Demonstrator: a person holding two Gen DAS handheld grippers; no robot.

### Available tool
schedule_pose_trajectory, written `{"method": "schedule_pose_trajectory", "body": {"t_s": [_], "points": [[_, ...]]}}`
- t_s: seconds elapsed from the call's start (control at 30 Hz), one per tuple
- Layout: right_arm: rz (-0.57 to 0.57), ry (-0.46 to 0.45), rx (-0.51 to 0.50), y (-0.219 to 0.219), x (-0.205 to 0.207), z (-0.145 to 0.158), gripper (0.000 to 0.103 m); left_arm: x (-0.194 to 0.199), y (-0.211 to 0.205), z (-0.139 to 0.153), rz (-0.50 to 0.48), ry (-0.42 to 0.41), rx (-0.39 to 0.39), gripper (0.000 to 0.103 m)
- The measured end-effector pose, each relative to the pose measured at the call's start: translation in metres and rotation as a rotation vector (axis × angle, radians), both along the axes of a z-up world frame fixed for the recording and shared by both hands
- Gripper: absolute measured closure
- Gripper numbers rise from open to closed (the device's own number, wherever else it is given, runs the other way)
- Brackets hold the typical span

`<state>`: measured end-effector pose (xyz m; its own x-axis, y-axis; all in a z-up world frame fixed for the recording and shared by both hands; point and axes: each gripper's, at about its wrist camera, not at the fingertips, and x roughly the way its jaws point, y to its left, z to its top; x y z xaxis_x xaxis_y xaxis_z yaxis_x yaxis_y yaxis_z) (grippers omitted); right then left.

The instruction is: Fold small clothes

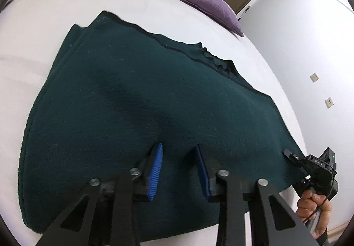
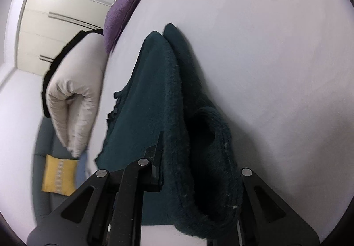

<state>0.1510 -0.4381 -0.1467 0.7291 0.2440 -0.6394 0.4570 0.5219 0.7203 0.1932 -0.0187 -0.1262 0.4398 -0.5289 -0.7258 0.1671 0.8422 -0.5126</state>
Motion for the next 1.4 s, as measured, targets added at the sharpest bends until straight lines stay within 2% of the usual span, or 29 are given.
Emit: {"method": "schedule_pose_trajectory", "body": {"t_s": [0.13, 0.2, 0.23, 0.3, 0.37, 0.43, 0.53, 0.67, 0.77, 1.0, 1.07, 1.13, 1.2, 1.3, 1.4], "points": [[0.049, -0.005, -0.181, 0.035, 0.02, 0.038, 0.091, 0.004, 0.015, 0.0, 0.009, 0.031, -0.081, 0.079], [0.133, -0.038, -0.275, 0.074, 0.043, 0.063, 0.091, 0.005, 0.026, 0.004, 0.035, 0.039, -0.125, 0.076], [0.232, -0.066, -0.346, 0.107, 0.059, 0.076, 0.091, 0.005, 0.032, 0.008, 0.055, 0.028, -0.139, 0.071], [0.458, -0.107, -0.487, 0.175, 0.08, 0.09, 0.091, 0.005, 0.05, 0.018, 0.121, -0.002, -0.166, 0.046], [0.653, -0.107, -0.586, 0.232, 0.095, 0.084, 0.092, 0.01, 0.065, 0.021, 0.158, -0.002, -0.216, 0.036], [0.738, -0.075, -0.633, 0.262, 0.106, 0.068, 0.092, 0.017, 0.07, 0.023, 0.155, 0.009, -0.232, 0.035], [0.774, -0.057, -0.686, 0.283, 0.11, 0.051, 0.092, 0.028, 0.065, 0.025, 0.122, 0.026, -0.232, 0.035], [0.79, -0.088, -0.776, 0.292, 0.101, 0.048, 0.09, 0.049, 0.051, 0.025, 0.077, 0.091, -0.263, 0.033], [0.821, -0.12, -0.877, 0.297, 0.087, 0.048, 0.089, 0.064, 0.035, 0.028, 0.03, 0.131, -0.273, 0.026], [0.904, -0.207, -1.166, 0.327, 0.053, 0.04, 0.088, 0.108, 0.011, 0.017, -0.028, 0.224, -0.185, 0.027], [0.942, -0.247, -1.232, 0.332, 0.043, 0.038, 0.088, 0.113, 0.005, 0.018, -0.051, 0.228, -0.144, 0.03], [0.974, -0.281, -1.291, 0.335, 0.034, 0.035, 0.088, 0.115, -0.001, 0.02, -0.063, 0.221, -0.087, 0.041], [1.001, -0.309, -1.337, 0.336, 0.022, 0.032, 0.088, 0.116, -0.006, 0.024, -0.072, 0.209, -0.039, 0.066], [1.026, -0.33, -1.321, 0.337, 0.015, 0.029, 0.086, 0.116, -0.004, 0.024, -0.069, 0.197, -0.045, 0.083], [1.034, -0.329, -1.278, 0.333, 0.011, 0.033, 0.082, 0.112, 0.004, 0.028, -0.061, 0.176, -0.077, 0.088]]}}
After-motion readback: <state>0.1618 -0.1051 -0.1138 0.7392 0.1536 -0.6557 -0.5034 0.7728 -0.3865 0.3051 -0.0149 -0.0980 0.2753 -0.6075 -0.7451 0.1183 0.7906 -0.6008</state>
